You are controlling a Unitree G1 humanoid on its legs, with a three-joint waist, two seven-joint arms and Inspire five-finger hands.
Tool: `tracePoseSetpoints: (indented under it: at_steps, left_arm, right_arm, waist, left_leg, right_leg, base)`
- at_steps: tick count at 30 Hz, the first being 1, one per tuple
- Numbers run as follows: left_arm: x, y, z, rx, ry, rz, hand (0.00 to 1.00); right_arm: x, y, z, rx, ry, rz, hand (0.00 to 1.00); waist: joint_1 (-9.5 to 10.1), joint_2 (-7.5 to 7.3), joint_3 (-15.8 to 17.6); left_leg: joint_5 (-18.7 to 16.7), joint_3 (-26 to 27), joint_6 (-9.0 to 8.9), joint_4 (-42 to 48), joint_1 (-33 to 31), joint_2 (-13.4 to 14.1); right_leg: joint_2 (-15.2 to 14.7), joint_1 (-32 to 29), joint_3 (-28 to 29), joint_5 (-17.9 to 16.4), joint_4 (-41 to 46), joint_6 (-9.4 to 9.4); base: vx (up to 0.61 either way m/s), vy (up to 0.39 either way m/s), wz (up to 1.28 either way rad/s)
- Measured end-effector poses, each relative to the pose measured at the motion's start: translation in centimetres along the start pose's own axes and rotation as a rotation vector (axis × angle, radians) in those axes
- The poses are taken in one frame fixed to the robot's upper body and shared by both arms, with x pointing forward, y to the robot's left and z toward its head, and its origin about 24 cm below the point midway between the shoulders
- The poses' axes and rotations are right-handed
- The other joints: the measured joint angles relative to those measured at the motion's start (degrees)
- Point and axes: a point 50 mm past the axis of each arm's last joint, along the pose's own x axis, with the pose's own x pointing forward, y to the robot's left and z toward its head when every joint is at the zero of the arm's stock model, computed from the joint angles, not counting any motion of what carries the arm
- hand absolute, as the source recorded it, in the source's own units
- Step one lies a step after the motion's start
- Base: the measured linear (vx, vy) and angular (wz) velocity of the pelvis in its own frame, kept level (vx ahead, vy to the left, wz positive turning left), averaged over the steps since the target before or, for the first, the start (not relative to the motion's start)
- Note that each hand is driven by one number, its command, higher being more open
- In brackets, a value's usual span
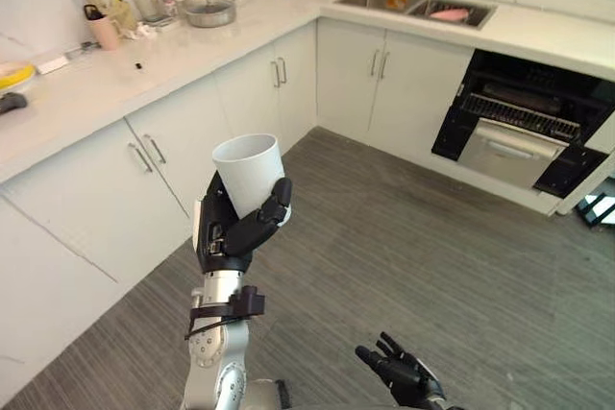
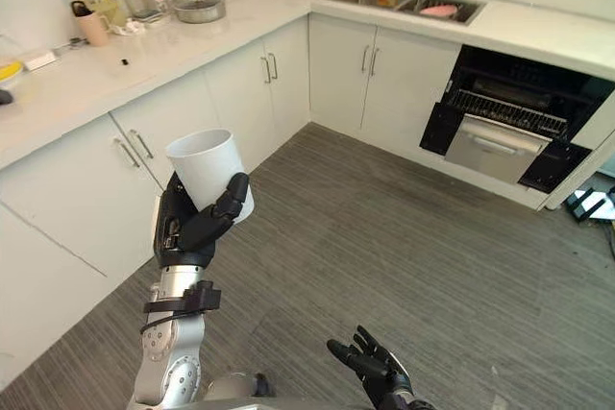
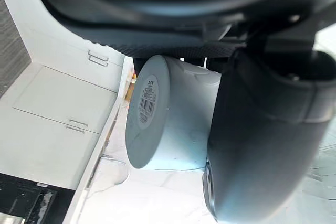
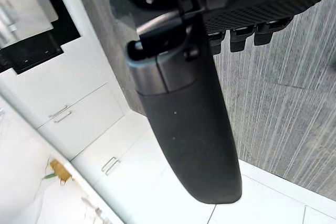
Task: Walk over to the sink, pick up the cup, carry it to the dishwasher, place the cup inside the dishwasher, then close the dishwasher door
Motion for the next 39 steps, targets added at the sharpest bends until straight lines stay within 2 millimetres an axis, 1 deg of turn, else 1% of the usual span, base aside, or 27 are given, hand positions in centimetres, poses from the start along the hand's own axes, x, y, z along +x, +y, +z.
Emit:
tracePoseSetpoints:
  at_steps: [1,2,3,5,7,8,9,10,11,13,15,16,18,19,20,21,22,23,26,28,29,30,32,34,36,38,39]
  left_arm:
    - [0.0,0.0,0.0,0.007,0.002,-0.001,0.0]
    - [0.2,0.0,-0.1,0.016,0.004,-0.009,0.0]
    - [0.2,0.1,-0.1,0.02,0.006,-0.016,0.0]
    - [0.2,0.1,-0.4,0.024,0.027,-0.036,0.0]
    - [0.7,-0.6,-0.4,0.02,0.026,-0.114,0.0]
    - [0.9,-0.9,-0.3,0.019,0.022,-0.142,0.0]
    - [1.2,-1.5,-0.3,0.017,0.016,-0.197,0.0]
    - [1.2,-2.0,-0.1,0.014,0.013,-0.232,0.0]
    - [1.1,-2.3,-0.1,0.008,0.014,-0.248,0.0]
    - [0.9,-3.5,-0.3,0.023,0.021,-0.304,0.0]
    - [0.8,-4.2,-0.5,0.04,0.03,-0.349,0.0]
    - [0.8,-5.1,-0.8,0.043,0.05,-0.405,0.0]
    - [1.0,-5.7,-0.9,0.036,0.058,-0.446,0.0]
    - [1.0,-5.7,-0.9,0.034,0.058,-0.45,0.0]
    - [1.0,-5.6,-0.8,0.032,0.056,-0.451,0.0]
    - [0.9,-5.6,-0.8,0.031,0.056,-0.449,0.0]
    - [0.7,-5.3,-0.9,0.017,0.059,-0.422,0.0]
    - [0.4,-4.9,-1.0,0.012,0.069,-0.39,0.0]
    - [0.3,-4.8,-1.1,0.015,0.065,-0.382,0.0]
    - [-0.2,-4.6,-1.0,0.013,0.058,-0.364,0.0]
    - [-0.4,-4.4,-0.9,0.009,0.049,-0.348,0.0]
    - [-0.6,-4.4,-0.7,-0.004,0.036,-0.325,0.0]
    - [-1.1,-3.9,-0.6,-0.006,0.028,-0.288,0.0]
    - [-1.8,-2.9,-0.5,0.012,0.026,-0.24,0.0]
    - [-2.1,-2.1,-0.3,0.029,0.018,-0.198,0.0]
    - [-2.4,-1.6,-0.2,0.034,0.023,-0.146,0.0]
    - [-2.6,-1.2,-0.2,0.039,0.027,-0.106,0.0]
  right_arm:
    - [0.2,0.3,-0.3,0.012,0.003,0.001,1.0]
    - [0.4,0.7,-0.5,0.028,-0.001,0.003,1.0]
    - [0.6,1.0,-0.4,0.037,-0.011,0.007,1.0]
    - [0.6,0.8,-0.4,0.055,-0.023,-0.022,1.0]
    - [0.1,0.3,-0.7,0.125,-0.079,-0.08,1.0]
    - [-0.1,0.2,-0.9,0.152,-0.099,-0.104,1.0]
    - [-0.4,-0.1,-1.0,0.197,-0.14,-0.15,1.0]
    - [-0.6,-0.3,-0.9,0.219,-0.178,-0.184,1.0]
    - [-0.8,-0.5,-0.8,0.219,-0.197,-0.203,1.0]
    - [-1.0,-0.4,-0.2,0.197,-0.249,-0.208,1.0]
    - [-0.9,0.0,0.3,0.179,-0.279,-0.199,1.0]
    - [-1.1,0.6,0.5,0.187,-0.318,-0.193,1.0]
    - [-1.0,1.6,0.9,0.192,-0.36,-0.186,1.0]
    - [-1.0,1.9,1.1,0.189,-0.37,-0.181,1.0]
    - [-1.2,2.5,1.6,0.17,-0.401,-0.172,1.0]
    - [-1.4,2.7,1.7,0.162,-0.411,-0.169,1.0]
    - [-1.5,2.8,2.2,0.136,-0.421,-0.159,1.0]
    - [-1.1,3.2,3.1,0.108,-0.427,-0.144,1.0]
    - [-0.8,4.6,4.5,0.083,-0.474,-0.097,1.0]
    - [-1.3,5.4,5.7,0.077,-0.529,-0.079,1.0]
    - [-1.6,5.6,6.4,0.071,-0.562,-0.072,1.0]
    - [-2.1,5.9,7.4,0.061,-0.607,-0.059,1.0]
    - [-2.5,6.0,8.4,0.05,-0.653,-0.05,1.0]
    - [-2.9,5.9,9.5,0.03,-0.713,-0.047,1.0]
    - [-3.0,6.1,10.4,0.007,-0.741,-0.031,1.0]
    - [-3.4,6.7,11.5,-0.012,-0.785,-0.002,1.0]
    - [-3.6,7.3,12.3,-0.022,-0.82,0.026,1.0]
  waist:
    - [0.4,-0.13,-0.04]
    - [-0.13,-1.49,0.36]
    - [-0.61,-2.11,0.85]
    - [-0.47,-2.12,0.86]
    - [-0.74,-2.05,0.8]
    - [-0.87,-2.15,0.73]
    - [-0.87,-2.2,0.64]
    - [-1.16,-2.45,0.99]
    - [-1.5,-2.25,1.05]
    - [-3.73,-1.3,1.44]
    - [-5.11,-0.55,1.41]
    - [-5.67,-0.45,1.53]
    - [-6.64,-0.26,1.66]
    - [-6.66,-0.25,1.66]
    - [-6.48,-0.73,1.38]
    - [-6.5,-1.58,0.86]
    - [-6.23,-0.24,0.55]
    - [-6.37,1.18,0.26]
    - [-5.69,1.59,0.67]
    - [-4.78,1.87,1.09]
    - [-4.36,1.86,1.39]
    - [-3.65,2.42,1.61]
    - [-2.54,2.09,2.06]
    - [-1.32,1.81,2.16]
    - [-0.58,1.79,2.16]
    - [-0.19,1.88,1.87]
    - [-0.04,1.69,1.68]
  left_leg:
    - [6.65,-1.14,4.5,-0.7,1.59,-0.55]
    - [6.08,-0.62,4.24,-0.04,2.09,-1.33]
    - [3.54,0.16,5.62,2.29,1.74,-1.79]
    - [-0.23,1.5,6.57,5.17,2.74,-2.32]
    - [-3.73,1.96,7.07,5.41,6.67,-3.24]
    - [-4.51,1.96,7.23,5.24,7.73,-3.57]
    - [-5.97,1.96,7.49,4.02,9.99,-4.23]
    - [-7.43,2.85,7.81,1.71,13.81,-5.46]
    - [-7.8,3.35,8.16,0.42,15.72,-5.84]
    - [-9.7,5.44,8.66,-2.71,21.87,-5.34]
    - [-10.32,6.57,8.32,-3.74,25.0,-4.29]
    - [-11.2,7.45,7.27,-4.63,28.04,-3.13]
    - [-12.51,8.7,5.08,-4.83,30.24,-1.55]
    - [-13.07,9.2,4.17,-4.74,31.02,-1.15]
    - [-15.27,10.37,1.96,-3.83,33.25,-1.0]
    - [-16.65,10.58,1.0,-3.02,34.05,-1.42]
    - [-19.68,11.71,0.54,-0.84,35.52,-0.59]
    - [-20.16,12.64,0.68,1.83,35.05,1.31]
    - [-19.67,13.26,0.7,9.57,34.44,4.19]
    - [-15.09,12.81,1.54,27.84,30.0,8.71]
    - [-9.05,11.75,2.61,39.18,25.0,11.45]
    - [-6.44,9.4,3.11,53.29,17.25,15.08]
    - [-7.88,7.0,2.7,61.88,8.25,17.22]
    - [-13.56,7.07,2.26,53.61,1.91,15.29]
    - [-16.26,8.45,2.14,40.5,1.41,12.87]
    - [-16.42,6.67,2.0,25.43,1.73,9.07]
    - [-13.57,3.49,1.72,17.06,1.69,5.96]
  right_leg:
    - [-0.55,1.34,1.97,-1.22,0.05,1.89]
    - [-1.74,1.62,2.52,-1.29,0.26,2.11]
    - [-2.61,1.58,3.55,-0.64,1.24,3.21]
    - [-3.85,2.28,3.82,0.79,3.03,5.39]
    - [-4.54,1.06,2.34,1.6,12.77,6.36]
    - [-4.65,-0.52,2.11,1.94,17.87,6.34]
    - [-5.38,-5.52,1.56,4.58,29.69,6.44]
    - [-7.52,-11.63,0.47,12.04,42.15,6.32]
    - [-8.58,-14.74,0.16,15.52,48.44,5.48]
    - [-8.91,-26.63,-3.15,11.11,62.62,0.56]
    - [-8.09,-31.54,-7.49,8.06,61.0,1.13]
    - [-7.24,-34.34,-12.4,5.15,54.67,1.38]
    - [-6.01,-34.3,-18.55,4.58,40.61,1.02]
    - [-5.21,-33.62,-20.12,4.9,34.84,0.86]
    - [-3.5,-31.0,-21.56,8.8,20.68,-0.78]
    - [-3.48,-29.92,-21.37,13.31,16.24,-2.2]
    - [-2.18,-29.39,-20.94,15.22,16.06,-7.52]
    - [0.17,-28.75,-20.09,13.19,15.94,-7.6]
    - [3.09,-27.05,-19.24,8.92,17.26,-7.45]
    - [5.99,-22.3,-17.83,6.0,16.37,-7.68]
    - [7.09,-20.01,-17.04,5.25,15.24,-7.81]
    - [8.91,-17.38,-16.06,4.7,13.55,-8.05]
    - [10.66,-13.17,-14.08,4.16,10.5,-8.21]
    - [11.02,-8.55,-9.55,3.81,6.8,-7.98]
    - [10.72,-6.46,-5.44,3.42,5.8,-8.15]
    - [9.82,-5.44,-1.14,2.54,5.78,-7.59]
    - [8.62,-5.33,2.1,1.76,5.71,-6.71]
  base:
    - [0.4,0.205,-0.5]
    - [0.46,0.222,-0.37]
    - [0.41,0.191,-0.21]
    - [0.39,0.18,-0.27]
    - [0.33,0.173,-0.03]
    - [0.29,0.156,0.07]
    - [0.28,0.148,-0.15]
    - [0.28,0.149,-0.28]
    - [0.35,0.164,-0.55]
    - [0.34,0.134,-0.52]
    - [0.32,0.043,-0.4]
    - [0.43,0.007,-0.38]
    - [0.46,-0.034,-0.2]
    - [0.51,-0.077,-0.33]
    - [0.44,-0.082,-0.33]
    - [0.58,-0.132,-0.52]
    - [0.66,-0.168,-0.53]
    - [0.62,-0.181,-0.6]
    - [0.43,-0.17,-0.39]
    - [0.4,-0.143,-0.39]
    - [0.36,-0.123,-0.42]
    - [0.34,-0.099,-0.53]
    - [0.37,-0.087,-0.57]
    - [0.39,-0.02,-0.77]
    - [0.45,0.077,-1.03]
    - [0.46,0.163,-1.17]
    - [0.48,0.236,-1.27]
